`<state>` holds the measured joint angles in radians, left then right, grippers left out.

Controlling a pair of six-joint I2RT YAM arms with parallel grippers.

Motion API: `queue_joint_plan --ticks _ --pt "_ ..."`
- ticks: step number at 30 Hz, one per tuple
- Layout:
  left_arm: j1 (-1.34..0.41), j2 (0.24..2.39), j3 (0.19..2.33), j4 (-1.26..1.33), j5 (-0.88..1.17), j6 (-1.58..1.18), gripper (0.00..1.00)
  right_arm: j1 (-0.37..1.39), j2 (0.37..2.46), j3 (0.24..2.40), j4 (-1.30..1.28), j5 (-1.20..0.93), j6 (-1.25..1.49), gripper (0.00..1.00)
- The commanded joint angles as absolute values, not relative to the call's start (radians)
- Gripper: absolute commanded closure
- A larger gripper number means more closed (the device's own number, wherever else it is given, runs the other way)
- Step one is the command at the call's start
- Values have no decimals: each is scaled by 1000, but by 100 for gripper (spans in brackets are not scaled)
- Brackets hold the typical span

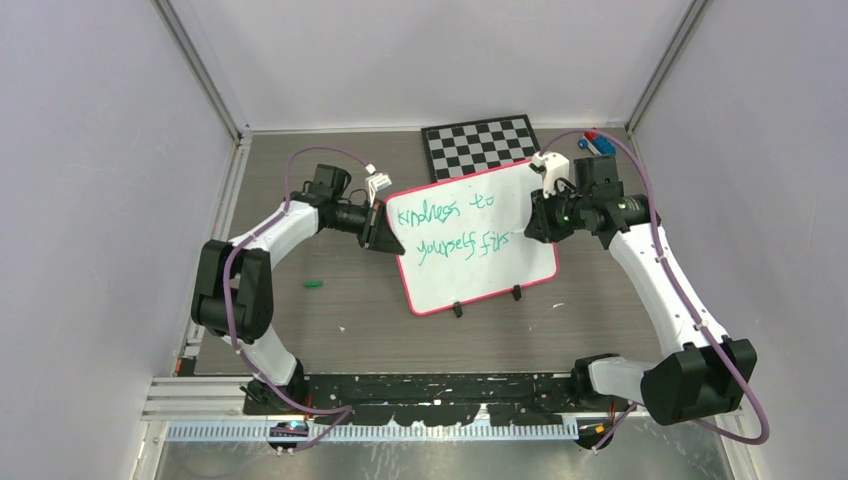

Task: Write a sentence on the whiteboard

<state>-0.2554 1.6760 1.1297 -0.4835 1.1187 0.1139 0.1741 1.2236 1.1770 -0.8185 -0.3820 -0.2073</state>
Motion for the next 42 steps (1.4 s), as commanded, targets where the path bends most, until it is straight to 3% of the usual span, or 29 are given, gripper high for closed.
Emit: queue_joint_plan --ticks 1,15,42 --pt "-259 1676 1149 -481 1093 125 100 172 1236 1218 -768 -353 -192 100" --pt "-259 1678 1153 -481 1089 125 100 172 1258 1205 -676 -296 -159 100" --pt "-259 1697 1161 -482 1088 126 100 171 1225 1133 -780 -258 -258 100"
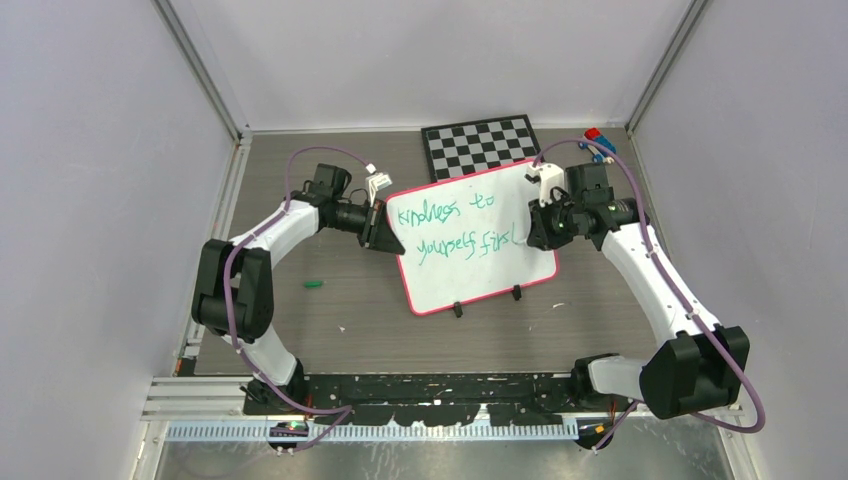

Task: Write a sentence on the whiteboard

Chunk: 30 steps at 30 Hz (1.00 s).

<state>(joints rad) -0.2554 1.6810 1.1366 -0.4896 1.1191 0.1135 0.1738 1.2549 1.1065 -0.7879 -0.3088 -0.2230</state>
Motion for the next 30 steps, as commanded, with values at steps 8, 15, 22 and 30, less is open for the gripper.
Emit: queue_joint_plan --ticks 8,15,22,30 --pt "-259 1697 1165 -482 1091 124 100 172 1235 1199 -803 -292 -245 100" --pt "-260 1698 1169 -482 1093 122 100 186 1247 1224 -802 -322 -223 100" --pt "-259 1700 1169 -483 1091 121 100 205 1284 1219 -773 -322 -208 100" --pt "-259 1700 1164 -482 1086 127 100 209 1308 1214 -747 -321 -195 100"
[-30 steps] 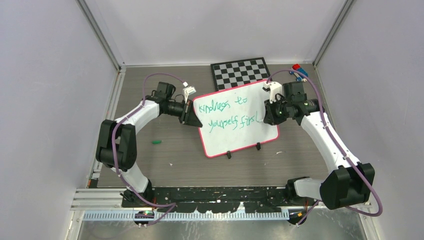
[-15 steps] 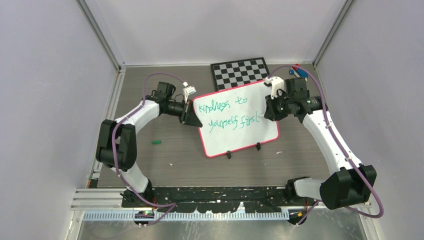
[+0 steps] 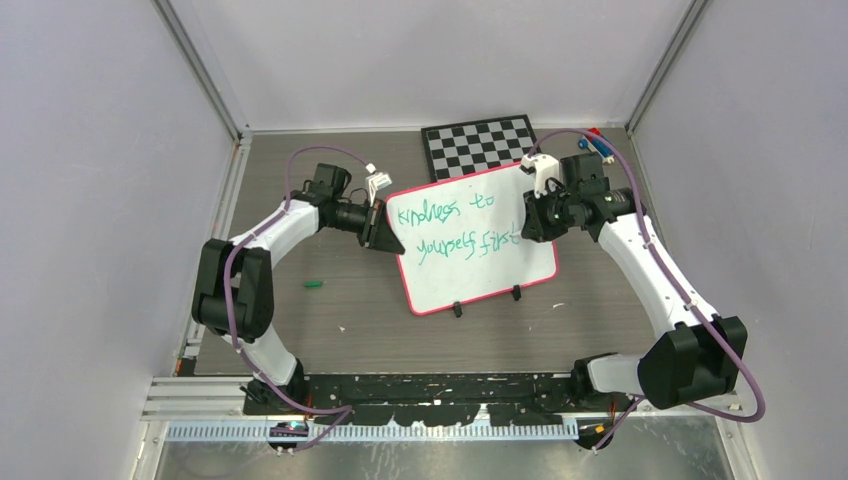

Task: Write a sentence on the whiteboard

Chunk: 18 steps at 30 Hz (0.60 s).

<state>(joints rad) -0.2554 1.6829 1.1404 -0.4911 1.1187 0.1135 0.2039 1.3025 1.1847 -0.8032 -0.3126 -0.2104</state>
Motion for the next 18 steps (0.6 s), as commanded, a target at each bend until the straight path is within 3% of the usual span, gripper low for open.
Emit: queue_joint_plan --ticks 1,18 --pt "-259 1703 1164 -483 1086 127 100 209 1309 1212 -741 -322 -190 100" --pt "-259 1708 1163 -483 1086 132 100 180 1290 1198 -722 -248 -200 100"
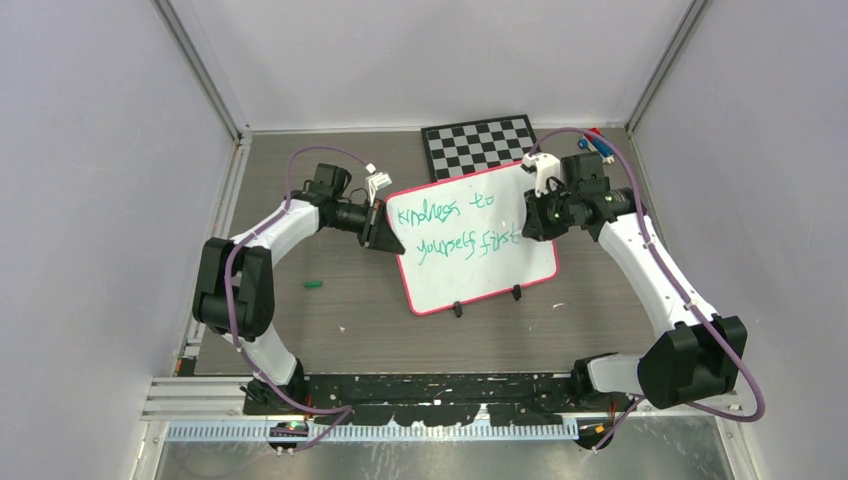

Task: Write a sentence on the whiteboard

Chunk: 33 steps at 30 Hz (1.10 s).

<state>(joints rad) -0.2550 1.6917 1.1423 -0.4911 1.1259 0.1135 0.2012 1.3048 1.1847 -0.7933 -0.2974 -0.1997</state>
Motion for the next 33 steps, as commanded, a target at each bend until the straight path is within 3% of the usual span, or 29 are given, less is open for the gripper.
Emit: queue_joint_plan --ticks 1,18,33 --pt "-259 1708 1163 -483 1085 132 100 172 1289 1197 -722 -251 -202 100" --pt "-260 1713 1163 -473 1089 121 100 147 1197 1222 -849 -389 -248 100" --pt "-259 1707 1160 -465 1088 115 100 146 1213 1142 -835 -273 -295 100"
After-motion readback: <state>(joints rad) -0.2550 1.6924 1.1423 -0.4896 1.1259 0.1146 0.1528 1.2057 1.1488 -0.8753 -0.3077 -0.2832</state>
